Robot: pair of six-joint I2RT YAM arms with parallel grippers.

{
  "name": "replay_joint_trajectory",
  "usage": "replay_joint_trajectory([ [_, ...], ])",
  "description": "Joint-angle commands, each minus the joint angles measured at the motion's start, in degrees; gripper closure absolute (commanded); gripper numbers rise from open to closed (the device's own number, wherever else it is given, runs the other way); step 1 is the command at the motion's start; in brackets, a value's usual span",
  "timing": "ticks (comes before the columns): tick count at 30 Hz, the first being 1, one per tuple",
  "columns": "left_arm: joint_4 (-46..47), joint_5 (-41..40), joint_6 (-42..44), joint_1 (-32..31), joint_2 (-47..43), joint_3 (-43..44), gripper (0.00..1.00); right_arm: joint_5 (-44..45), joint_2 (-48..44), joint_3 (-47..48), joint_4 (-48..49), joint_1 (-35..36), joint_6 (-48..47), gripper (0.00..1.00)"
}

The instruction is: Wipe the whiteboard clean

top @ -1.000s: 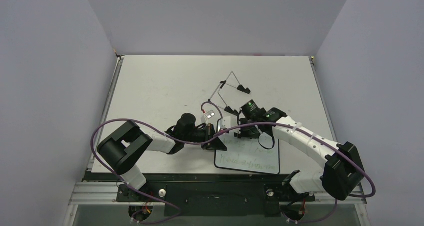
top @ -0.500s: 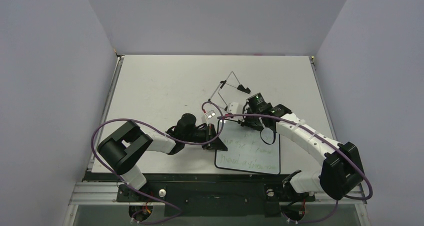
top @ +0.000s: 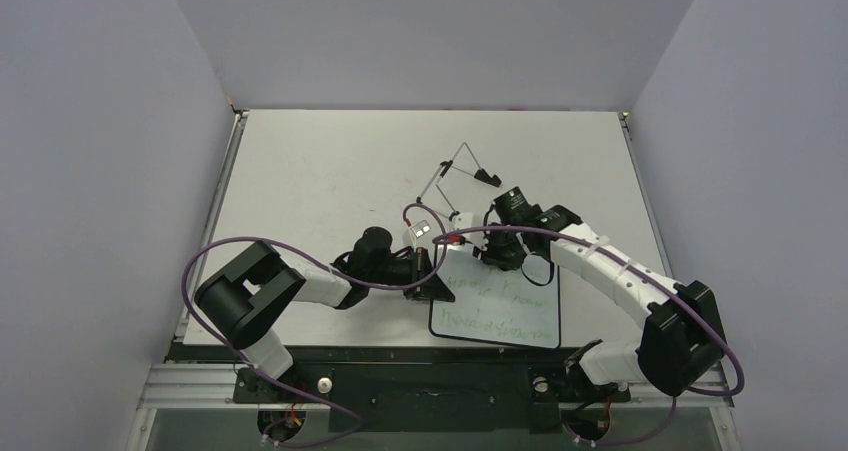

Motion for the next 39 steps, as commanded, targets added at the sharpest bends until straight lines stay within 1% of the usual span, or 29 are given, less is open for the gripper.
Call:
replay_joint_trajectory([
  [1,4.7,0.4,3.4,-0.5,-2.7,0.7,1.00,7.1,0.4,0.2,6.9,-3.0,6.6,1.00],
  [3,4.7,0.3,3.4,-0.5,-2.6,0.7,1.00,7.2,0.0,0.1,7.2,-3.1,6.7,1.00],
  [4,4.7,0.4,3.4,-0.5,-2.7,0.6,1.00,6.0,0.0,0.2,6.3,-3.0,6.1,1.00],
  [7,4.6,0.4,3.4,-0.5,-2.9,0.7,1.00,0.8,-0.2,0.3,2.5,-1.7,0.8,1.00],
  [10,4.5,0.3,3.5,-0.5,-3.1,0.7,1.00,-4.6,-0.4,0.9,-2.9,1.8,-4.2,1.00],
  [12,4.3,0.4,3.5,-0.5,-3.4,0.7,1.00,-5.2,-0.6,1.0,-3.9,2.9,-5.8,1.00],
  [13,4.3,0.3,3.5,-0.5,-3.4,0.7,1.00,-4.5,-0.4,0.9,-3.0,2.9,-5.0,1.00],
  [18,4.0,0.4,3.7,-0.5,-3.3,1.0,1.00,7.6,0.3,-0.1,5.8,0.3,3.4,1.00],
  [20,3.9,0.5,3.7,-0.5,-3.1,1.1,1.00,9.8,0.4,-0.1,6.8,-1.1,5.6,1.00],
  [22,3.9,0.6,3.7,-0.5,-3.0,1.2,1.00,10.0,0.3,-0.2,6.8,-1.5,5.5,1.00],
  [26,3.9,0.6,3.8,-0.5,-3.2,1.1,1.00,5.9,0.3,0.0,5.3,-0.9,3.7,1.00],
  [29,3.9,0.5,4.0,-0.5,-3.3,1.1,1.00,-1.9,0.0,0.6,0.7,1.3,-0.2,1.00],
  [31,4.1,0.3,4.1,-0.5,-3.5,1.0,1.00,-5.5,-0.2,1.0,-1.4,3.1,-2.4,1.00],
  [33,4.5,0.1,4.2,-0.5,-3.8,0.8,1.00,-7.1,-0.1,1.9,-1.5,3.6,-2.0,1.00],
  [35,5.4,-0.7,4.7,-0.6,-4.3,0.3,1.00,-7.3,0.1,3.4,0.0,2.0,1.4,1.00],
  [39,5.8,-3.8,7.6,-0.9,-6.8,-0.6,1.00,-15.7,-2.4,8.1,0.5,-6.4,6.9,1.00],
])
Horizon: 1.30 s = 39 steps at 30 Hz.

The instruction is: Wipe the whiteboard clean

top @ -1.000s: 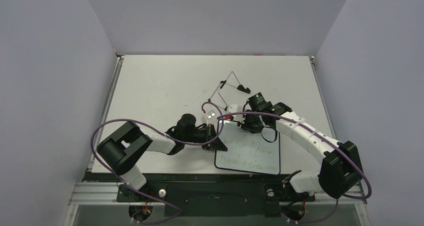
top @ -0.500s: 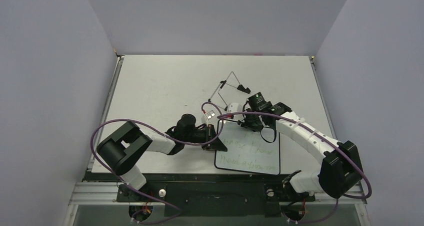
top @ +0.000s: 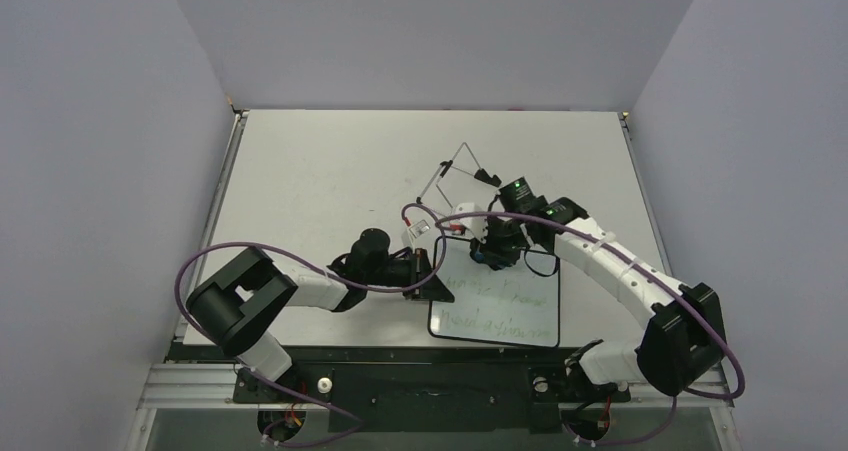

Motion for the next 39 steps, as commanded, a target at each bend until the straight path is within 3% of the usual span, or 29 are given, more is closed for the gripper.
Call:
replay_joint_trajectory([
  [1,5.3,-3.8,6.7,-0.8,-5.7,0.2,1.00,-12.5,-3.7,6.8,0.2,-9.3,5.7,1.00],
  [8,2.1,-17.2,13.6,-2.3,-12.5,-0.3,1.00,-13.2,-7.6,10.7,-4.4,-13.3,10.5,1.00],
  [15,2.7,-30.0,15.5,-7.3,-12.9,0.5,1.00,-10.1,-9.3,2.9,4.4,-12.2,22.1,1.00],
  [21,2.9,-33.0,16.9,-10.7,-10.3,2.3,1.00,-2.4,-8.6,0.4,15.3,-11.1,35.8,1.00],
  [25,2.1,-34.5,18.0,-12.0,-9.9,2.8,1.00,-1.8,-7.3,-0.4,18.5,-8.5,39.2,1.00],
  [34,0.4,-35.1,19.8,-13.0,-9.9,3.7,1.00,0.1,-3.0,4.6,16.7,3.1,37.3,1.00],
  [39,-0.6,-35.6,20.8,-13.0,-10.7,3.3,1.00,5.7,-2.3,4.2,15.7,4.7,35.2,1.00],
])
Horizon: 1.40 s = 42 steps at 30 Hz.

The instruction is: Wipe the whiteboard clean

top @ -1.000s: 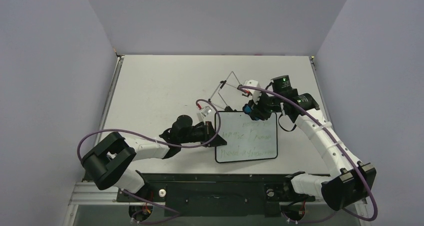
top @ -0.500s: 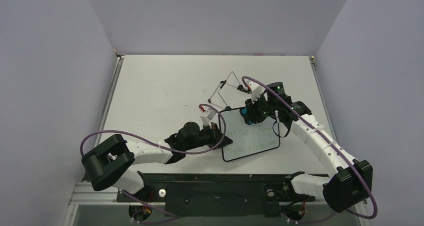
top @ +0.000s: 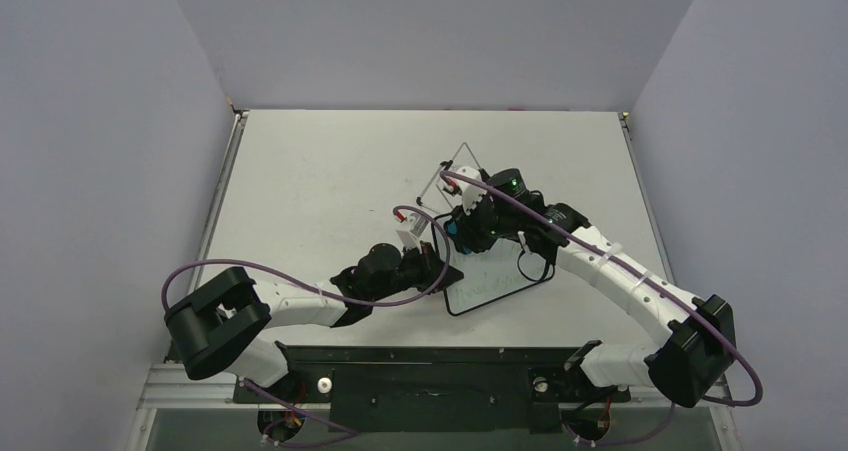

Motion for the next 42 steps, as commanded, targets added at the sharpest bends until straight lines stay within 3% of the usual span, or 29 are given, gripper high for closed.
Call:
replay_joint_trajectory([
  [1,1.7,1.2,7.1,-1.3,-1.2,2.9,1.00,6.5,0.8,0.2,1.1,0.3,-0.3,1.00],
  [7,3.1,1.6,7.6,-1.3,-1.0,2.1,1.00,7.9,-1.7,-1.3,3.4,-7.8,3.6,1.00],
  [19,2.5,1.8,8.0,-1.3,-1.2,1.9,1.00,-1.4,2.2,4.7,-2.0,2.8,-0.5,1.00],
  [24,2.5,1.8,8.3,-1.2,-1.8,1.3,1.00,2.1,0.1,2.3,-4.4,2.7,-6.6,1.00],
  [27,2.4,1.7,8.6,-1.0,-2.7,0.4,1.00,4.2,-1.3,0.1,-7.0,-2.3,-13.8,1.00],
  [31,2.3,3.3,8.1,-0.1,-4.2,-0.7,1.00,5.2,-1.3,-1.2,-8.0,-8.7,-16.1,1.00],
  [35,4.2,5.9,5.9,0.8,-4.3,-1.3,1.00,7.0,-1.1,-1.7,-4.2,-10.7,-15.9,1.00],
  [40,4.9,7.3,3.7,1.2,-4.3,-1.6,1.00,0.7,-1.1,-1.9,-6.8,-10.0,-22.3,1.00],
  [42,5.2,7.5,3.0,1.2,-4.1,-1.5,1.00,1.1,-3.0,-4.1,-7.7,-5.6,-26.0,1.00],
])
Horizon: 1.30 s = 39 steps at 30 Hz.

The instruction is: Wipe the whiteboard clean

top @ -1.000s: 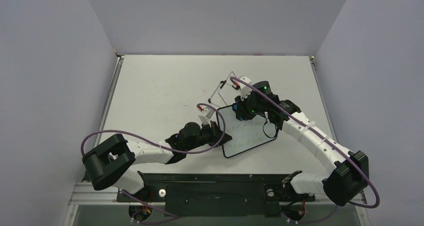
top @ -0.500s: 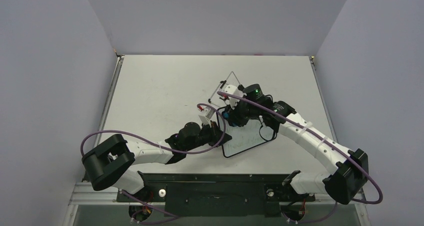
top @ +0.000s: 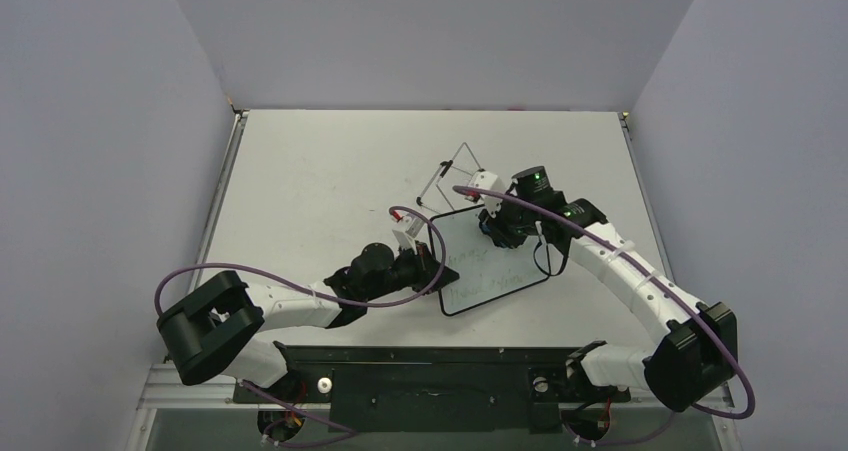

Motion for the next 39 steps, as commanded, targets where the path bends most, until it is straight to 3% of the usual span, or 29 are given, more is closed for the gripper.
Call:
replay_joint_trajectory([
  [1,5.0,5.0,0.0,-0.3,-1.8,0.4,1.00,-1.0,-2.9,-3.2,-0.6,6.1,-9.3,1.00],
  [6,5.9,6.7,-1.6,-0.3,-0.9,1.1,1.00,4.6,-3.8,-4.6,1.5,9.3,-8.6,1.00],
  [9,6.5,7.2,-2.4,-0.3,-0.4,1.1,1.00,11.4,-1.6,-2.8,5.3,8.7,-5.2,1.00],
  [14,8.5,7.5,-3.9,-0.4,-0.4,-0.3,1.00,15.0,-0.1,-1.3,8.0,6.2,-1.6,1.00],
  [22,8.4,7.7,-5.1,-0.3,-0.8,-1.1,1.00,7.0,-1.6,-0.7,6.1,2.8,-2.3,1.00],
  [26,6.7,7.7,-5.3,0.0,-1.2,-0.7,1.00,-6.4,-7.5,-2.2,-1.0,-0.2,-12.3,1.00],
  [28,6.0,7.7,-6.2,0.4,-1.1,-0.5,1.00,-8.6,-9.8,-3.7,-2.5,-0.3,-15.5,1.00],
  [35,6.8,7.6,-9.6,0.6,-0.2,-1.6,1.00,-5.6,-10.9,-7.2,-4.5,2.3,-22.4,1.00],
  [39,5.7,8.1,-9.8,0.7,-0.1,-0.8,1.00,6.2,-9.1,-9.3,-1.0,8.2,-21.3,1.00],
])
